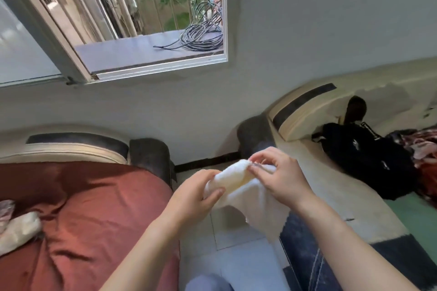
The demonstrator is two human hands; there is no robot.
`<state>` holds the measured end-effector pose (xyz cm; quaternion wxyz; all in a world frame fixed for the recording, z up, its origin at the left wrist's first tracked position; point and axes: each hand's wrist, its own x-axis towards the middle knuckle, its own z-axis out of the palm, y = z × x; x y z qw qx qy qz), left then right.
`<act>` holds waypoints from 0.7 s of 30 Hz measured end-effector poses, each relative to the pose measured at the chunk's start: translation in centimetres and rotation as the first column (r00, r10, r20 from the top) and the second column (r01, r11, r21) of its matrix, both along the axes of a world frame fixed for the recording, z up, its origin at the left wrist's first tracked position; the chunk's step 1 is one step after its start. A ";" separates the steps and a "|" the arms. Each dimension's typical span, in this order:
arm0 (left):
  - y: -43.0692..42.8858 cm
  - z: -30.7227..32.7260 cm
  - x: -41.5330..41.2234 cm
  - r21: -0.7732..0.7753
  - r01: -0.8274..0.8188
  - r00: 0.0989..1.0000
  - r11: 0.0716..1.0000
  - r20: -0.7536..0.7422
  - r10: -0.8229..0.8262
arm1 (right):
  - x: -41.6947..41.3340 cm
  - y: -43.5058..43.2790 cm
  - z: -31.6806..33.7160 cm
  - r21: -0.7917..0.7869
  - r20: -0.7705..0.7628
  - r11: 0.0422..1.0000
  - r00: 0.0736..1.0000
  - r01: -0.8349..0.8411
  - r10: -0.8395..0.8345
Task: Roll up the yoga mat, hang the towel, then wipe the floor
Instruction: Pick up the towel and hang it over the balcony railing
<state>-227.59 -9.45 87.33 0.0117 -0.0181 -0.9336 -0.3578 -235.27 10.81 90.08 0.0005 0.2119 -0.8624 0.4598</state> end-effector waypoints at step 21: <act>-20.9 11.0 -33.5 -0.076 -0.104 0.956 0.992 -0.283 0.078 | -35.5 -20.2 9.3 -0.217 -0.155 0.975 0.988 -0.037 0.003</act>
